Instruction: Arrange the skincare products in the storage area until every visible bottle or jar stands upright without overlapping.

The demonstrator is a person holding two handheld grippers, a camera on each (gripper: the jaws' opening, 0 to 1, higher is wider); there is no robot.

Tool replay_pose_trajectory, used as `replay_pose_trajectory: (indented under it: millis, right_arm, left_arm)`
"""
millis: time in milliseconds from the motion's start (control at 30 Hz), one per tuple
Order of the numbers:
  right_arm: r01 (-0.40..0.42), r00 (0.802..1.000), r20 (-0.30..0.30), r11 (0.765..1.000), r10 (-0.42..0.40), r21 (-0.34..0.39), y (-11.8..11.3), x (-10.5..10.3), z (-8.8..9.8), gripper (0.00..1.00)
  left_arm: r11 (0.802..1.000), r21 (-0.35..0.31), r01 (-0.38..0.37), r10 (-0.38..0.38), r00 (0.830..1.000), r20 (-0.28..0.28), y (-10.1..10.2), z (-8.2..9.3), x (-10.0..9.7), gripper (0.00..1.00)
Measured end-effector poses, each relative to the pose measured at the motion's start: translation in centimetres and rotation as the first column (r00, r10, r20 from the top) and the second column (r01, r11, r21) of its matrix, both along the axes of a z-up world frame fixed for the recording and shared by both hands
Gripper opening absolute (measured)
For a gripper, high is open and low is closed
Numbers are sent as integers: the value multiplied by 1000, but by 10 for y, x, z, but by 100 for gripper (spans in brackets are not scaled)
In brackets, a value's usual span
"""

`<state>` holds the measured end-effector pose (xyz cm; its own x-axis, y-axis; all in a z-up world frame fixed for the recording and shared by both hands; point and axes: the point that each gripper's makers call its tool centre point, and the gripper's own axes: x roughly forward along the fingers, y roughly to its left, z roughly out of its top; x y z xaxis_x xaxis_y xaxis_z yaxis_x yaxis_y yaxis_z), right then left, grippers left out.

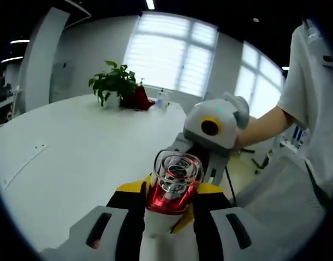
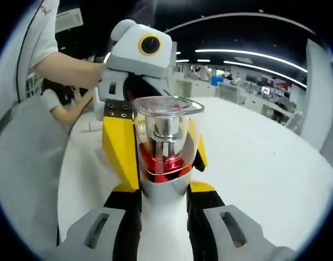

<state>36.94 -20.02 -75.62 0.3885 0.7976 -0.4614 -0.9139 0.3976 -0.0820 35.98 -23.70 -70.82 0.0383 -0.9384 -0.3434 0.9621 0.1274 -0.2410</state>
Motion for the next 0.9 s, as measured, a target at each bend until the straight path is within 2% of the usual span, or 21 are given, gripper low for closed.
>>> replay_pose_trajectory:
  millis: [567,733,900]
  right_arm:
    - [20,1000,-6,1000,-20,13,3,3,1,31]
    - [41,999,-35,999,-40,7,2,2,-1,32]
    - [56,997,-59,998,-56,-3,-1,-5,-3,39]
  left_arm:
    - [1000,8,-11,11,1000,-28,2,-3,6,29]
    - [999,19,-26,27,999,-21,3,-3,8,32]
    - [998,3,-62,62,997,-56,6,1,10,35]
